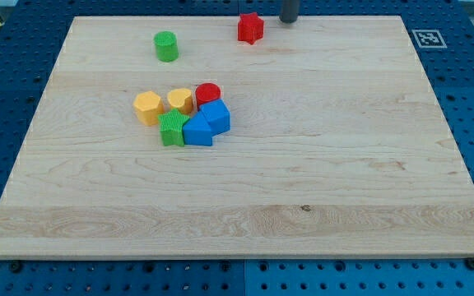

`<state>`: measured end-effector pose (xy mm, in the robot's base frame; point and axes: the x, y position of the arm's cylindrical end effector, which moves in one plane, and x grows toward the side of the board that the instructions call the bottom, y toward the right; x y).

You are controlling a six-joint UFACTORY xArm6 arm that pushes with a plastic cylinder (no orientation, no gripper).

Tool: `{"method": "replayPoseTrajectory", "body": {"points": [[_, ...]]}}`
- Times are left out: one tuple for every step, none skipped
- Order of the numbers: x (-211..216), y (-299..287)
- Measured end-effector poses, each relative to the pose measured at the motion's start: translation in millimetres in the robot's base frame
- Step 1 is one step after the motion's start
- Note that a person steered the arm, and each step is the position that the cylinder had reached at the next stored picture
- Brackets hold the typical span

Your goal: Push the red star to the top right of the yellow heart

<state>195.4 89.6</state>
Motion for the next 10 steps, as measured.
{"method": "replayPoseTrajectory", "body": {"points": [[-4,-19],[-3,-33],[-3,-47],[0,-57],[24,-65],[32,-65],[58,-65],[63,-65],[63,-65],[63,-64]]}}
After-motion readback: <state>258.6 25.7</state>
